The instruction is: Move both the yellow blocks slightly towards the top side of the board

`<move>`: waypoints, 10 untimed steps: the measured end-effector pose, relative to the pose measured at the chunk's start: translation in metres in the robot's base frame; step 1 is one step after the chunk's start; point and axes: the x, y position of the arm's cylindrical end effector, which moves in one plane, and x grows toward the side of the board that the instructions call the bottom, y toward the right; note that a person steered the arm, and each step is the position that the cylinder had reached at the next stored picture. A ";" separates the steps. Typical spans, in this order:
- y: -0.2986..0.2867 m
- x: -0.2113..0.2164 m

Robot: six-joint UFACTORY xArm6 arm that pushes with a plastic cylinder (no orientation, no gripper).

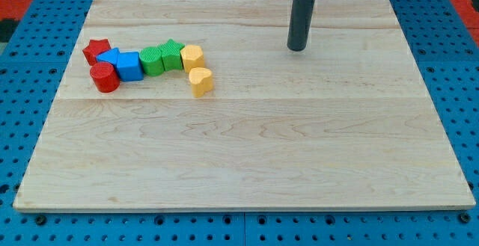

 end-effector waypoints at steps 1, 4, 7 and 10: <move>0.011 0.051; -0.099 0.123; -0.206 0.080; -0.176 0.030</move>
